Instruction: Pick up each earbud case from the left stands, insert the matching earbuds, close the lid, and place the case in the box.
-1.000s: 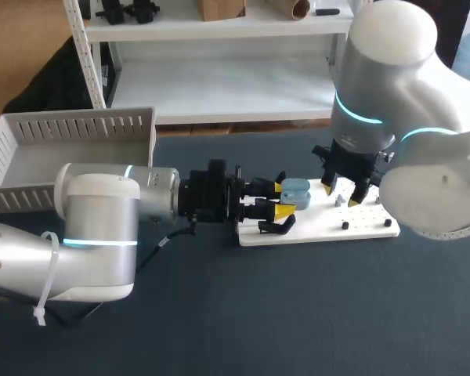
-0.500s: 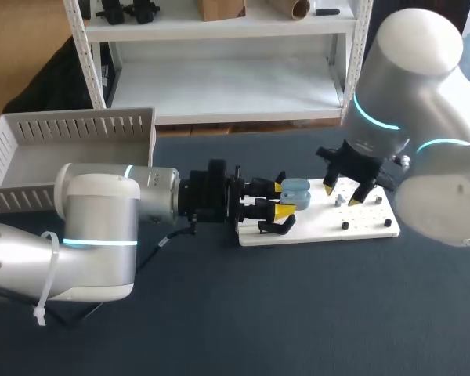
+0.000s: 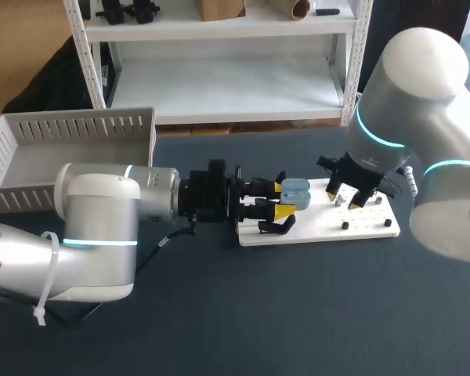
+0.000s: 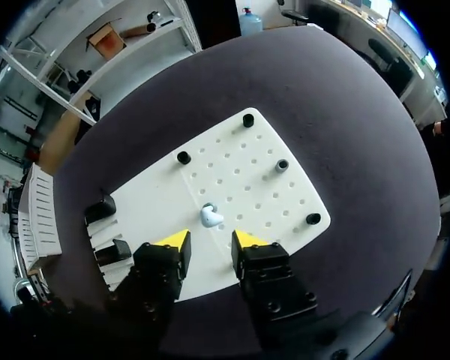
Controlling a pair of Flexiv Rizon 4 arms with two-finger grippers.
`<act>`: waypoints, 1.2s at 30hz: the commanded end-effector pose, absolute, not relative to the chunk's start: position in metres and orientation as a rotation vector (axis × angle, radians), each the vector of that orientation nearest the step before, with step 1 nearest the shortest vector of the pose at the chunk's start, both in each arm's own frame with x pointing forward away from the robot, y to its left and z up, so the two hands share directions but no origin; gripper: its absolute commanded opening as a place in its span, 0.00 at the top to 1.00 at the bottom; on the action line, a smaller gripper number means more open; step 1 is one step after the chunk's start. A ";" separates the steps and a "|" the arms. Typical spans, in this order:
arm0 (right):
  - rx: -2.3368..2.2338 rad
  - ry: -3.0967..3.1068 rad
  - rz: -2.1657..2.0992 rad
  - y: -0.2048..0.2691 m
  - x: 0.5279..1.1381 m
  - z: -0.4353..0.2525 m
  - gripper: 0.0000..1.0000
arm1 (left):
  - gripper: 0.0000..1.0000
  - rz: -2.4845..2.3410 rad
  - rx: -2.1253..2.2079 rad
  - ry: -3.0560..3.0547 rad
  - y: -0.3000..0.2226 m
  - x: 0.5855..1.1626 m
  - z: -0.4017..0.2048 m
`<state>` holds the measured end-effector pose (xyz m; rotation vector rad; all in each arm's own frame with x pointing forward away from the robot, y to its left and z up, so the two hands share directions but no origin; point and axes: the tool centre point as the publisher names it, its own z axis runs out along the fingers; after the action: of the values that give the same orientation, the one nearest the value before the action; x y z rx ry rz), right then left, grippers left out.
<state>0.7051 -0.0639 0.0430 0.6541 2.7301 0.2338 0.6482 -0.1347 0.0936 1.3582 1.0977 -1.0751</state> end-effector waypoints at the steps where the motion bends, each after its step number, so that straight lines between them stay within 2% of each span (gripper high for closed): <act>1: 0.665 2.714 0.230 -0.063 0.708 0.039 0.66 | 1.00 -1.071 1.355 1.097 -0.135 0.647 0.093; 29: 0.704 2.716 0.245 -0.069 0.718 0.030 0.71 | 1.00 -1.071 1.355 1.097 -0.135 0.647 0.093; 34: 0.698 2.722 0.245 -0.069 0.719 0.030 0.76 | 1.00 -1.071 1.355 1.097 -0.135 0.647 0.093; 36: 0.696 2.723 0.243 -0.069 0.719 0.030 0.75 | 1.00 -1.071 1.355 1.097 -0.135 0.647 0.093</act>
<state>0.7176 -0.0697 0.0299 0.6952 2.7191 0.2474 0.6482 -0.1347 0.0936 1.3582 1.0976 -1.0750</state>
